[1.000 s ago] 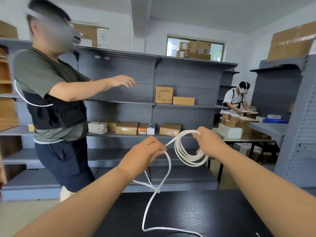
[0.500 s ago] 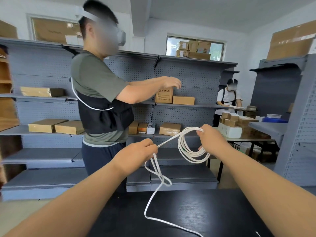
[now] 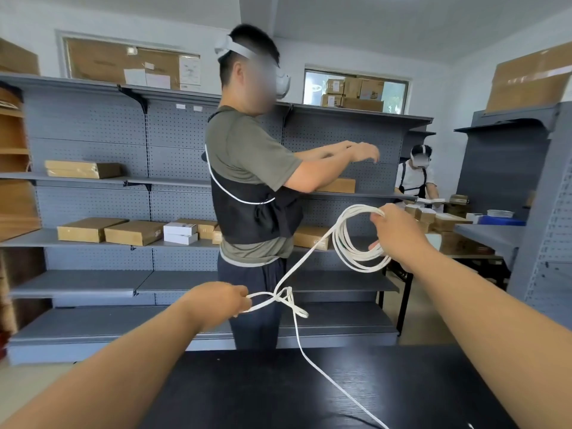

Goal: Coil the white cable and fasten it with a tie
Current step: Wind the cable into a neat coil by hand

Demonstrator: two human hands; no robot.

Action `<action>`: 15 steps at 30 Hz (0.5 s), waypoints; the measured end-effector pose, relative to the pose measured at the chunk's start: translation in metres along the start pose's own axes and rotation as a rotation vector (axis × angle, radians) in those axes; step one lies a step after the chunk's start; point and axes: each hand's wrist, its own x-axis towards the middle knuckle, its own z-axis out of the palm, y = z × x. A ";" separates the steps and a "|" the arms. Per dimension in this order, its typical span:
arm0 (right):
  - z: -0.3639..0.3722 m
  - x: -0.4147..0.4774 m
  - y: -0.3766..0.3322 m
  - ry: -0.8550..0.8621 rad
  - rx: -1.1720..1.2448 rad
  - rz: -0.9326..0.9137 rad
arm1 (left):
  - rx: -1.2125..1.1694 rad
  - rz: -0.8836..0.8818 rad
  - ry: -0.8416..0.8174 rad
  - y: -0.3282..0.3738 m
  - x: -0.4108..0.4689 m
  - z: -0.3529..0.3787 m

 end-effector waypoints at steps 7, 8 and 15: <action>0.005 -0.022 -0.020 -0.045 -0.083 -0.130 | -0.118 -0.119 -0.271 0.005 0.007 0.010; 0.008 -0.027 -0.023 -0.059 -0.137 -0.165 | -0.163 -0.156 -0.278 0.008 0.009 0.005; 0.027 -0.049 -0.032 -0.118 -0.276 -0.292 | -1.371 -0.324 0.447 0.044 0.019 -0.056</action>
